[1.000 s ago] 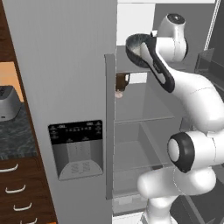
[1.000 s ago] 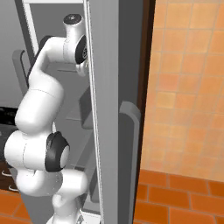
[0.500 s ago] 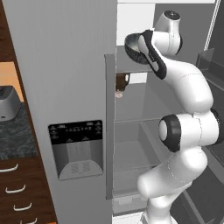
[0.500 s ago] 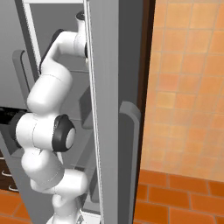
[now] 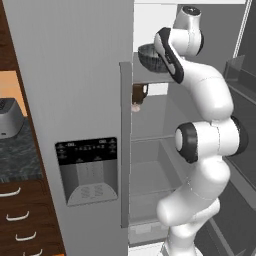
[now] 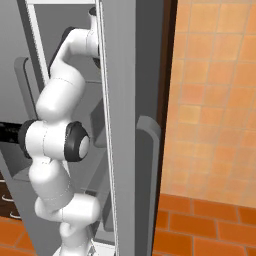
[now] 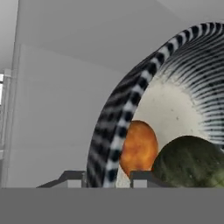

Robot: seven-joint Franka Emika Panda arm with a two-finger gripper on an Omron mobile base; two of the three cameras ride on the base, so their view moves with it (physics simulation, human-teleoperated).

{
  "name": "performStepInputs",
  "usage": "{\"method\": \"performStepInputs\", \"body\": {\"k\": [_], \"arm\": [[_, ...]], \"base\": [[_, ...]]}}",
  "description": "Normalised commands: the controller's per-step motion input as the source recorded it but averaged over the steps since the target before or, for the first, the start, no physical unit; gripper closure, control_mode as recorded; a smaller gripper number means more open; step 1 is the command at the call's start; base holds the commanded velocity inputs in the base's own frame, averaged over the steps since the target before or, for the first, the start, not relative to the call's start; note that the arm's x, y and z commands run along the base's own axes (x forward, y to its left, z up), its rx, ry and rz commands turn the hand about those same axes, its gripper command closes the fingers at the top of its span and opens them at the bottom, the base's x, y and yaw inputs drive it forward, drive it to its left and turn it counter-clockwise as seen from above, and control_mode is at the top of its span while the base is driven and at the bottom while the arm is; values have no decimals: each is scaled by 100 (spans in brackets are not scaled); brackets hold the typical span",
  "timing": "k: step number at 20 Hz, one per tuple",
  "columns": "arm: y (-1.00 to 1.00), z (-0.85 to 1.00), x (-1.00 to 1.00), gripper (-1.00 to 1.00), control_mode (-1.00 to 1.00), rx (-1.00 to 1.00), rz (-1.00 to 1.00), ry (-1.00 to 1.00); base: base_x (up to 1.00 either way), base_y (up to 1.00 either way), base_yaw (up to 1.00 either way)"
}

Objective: Pick the chicken drumstick and cucumber from their plates and place them in the bowl. Then put the bowl in the fridge.

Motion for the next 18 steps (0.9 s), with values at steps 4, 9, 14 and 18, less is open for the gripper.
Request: {"method": "performStepInputs", "body": {"k": [4,9,14,18], "arm": [[8,-27,2,-100,-100,0,3,-35],[19,-21,-26,-100,-100,4,0,-60],[28,-2,-77,-100,-100,0,0,-26],[0,43,-96,-100,-100,0,0,-44]], "base": [[0,0,0],[0,0,0],[0,0,0],[0,0,0]]}}
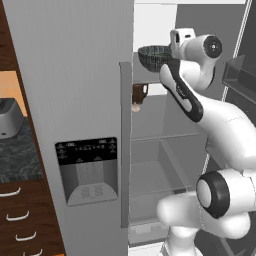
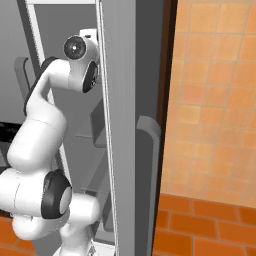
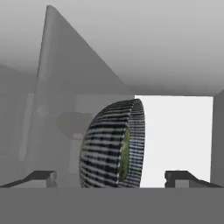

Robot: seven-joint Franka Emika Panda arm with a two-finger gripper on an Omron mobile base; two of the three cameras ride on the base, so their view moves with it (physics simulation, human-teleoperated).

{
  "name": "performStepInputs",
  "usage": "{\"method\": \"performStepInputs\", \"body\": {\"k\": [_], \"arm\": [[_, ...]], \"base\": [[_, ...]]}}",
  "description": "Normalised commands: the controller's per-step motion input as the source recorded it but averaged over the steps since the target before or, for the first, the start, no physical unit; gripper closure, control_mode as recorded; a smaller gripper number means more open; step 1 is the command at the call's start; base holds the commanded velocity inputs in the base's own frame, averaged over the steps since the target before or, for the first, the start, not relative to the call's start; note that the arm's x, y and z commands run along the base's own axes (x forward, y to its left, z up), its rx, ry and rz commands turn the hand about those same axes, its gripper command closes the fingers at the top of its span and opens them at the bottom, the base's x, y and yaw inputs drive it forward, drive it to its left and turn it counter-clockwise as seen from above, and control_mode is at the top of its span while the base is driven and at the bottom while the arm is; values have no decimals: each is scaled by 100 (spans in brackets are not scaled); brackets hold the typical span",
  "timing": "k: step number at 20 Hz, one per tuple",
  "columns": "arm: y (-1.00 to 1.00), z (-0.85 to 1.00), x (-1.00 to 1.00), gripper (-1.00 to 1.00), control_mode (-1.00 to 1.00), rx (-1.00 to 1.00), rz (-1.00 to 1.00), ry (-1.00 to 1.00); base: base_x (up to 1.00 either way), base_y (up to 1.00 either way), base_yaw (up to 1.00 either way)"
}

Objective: Pick the chicken drumstick and cucumber from their plates and place them in the bowl. Then put the bowl in the fridge.

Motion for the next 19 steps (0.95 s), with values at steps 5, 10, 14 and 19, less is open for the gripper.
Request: {"method": "performStepInputs", "body": {"k": [5,10,14,19], "arm": [[0,9,-100,-100,-100,0,0,-12],[0,-6,-100,-100,-100,0,-2,0],[0,-6,-100,-100,-100,0,-4,0],[0,-64,-98,-100,-100,0,0,18]], "base": [[0,0,0],[0,0,0],[0,0,0],[0,0,0]]}}
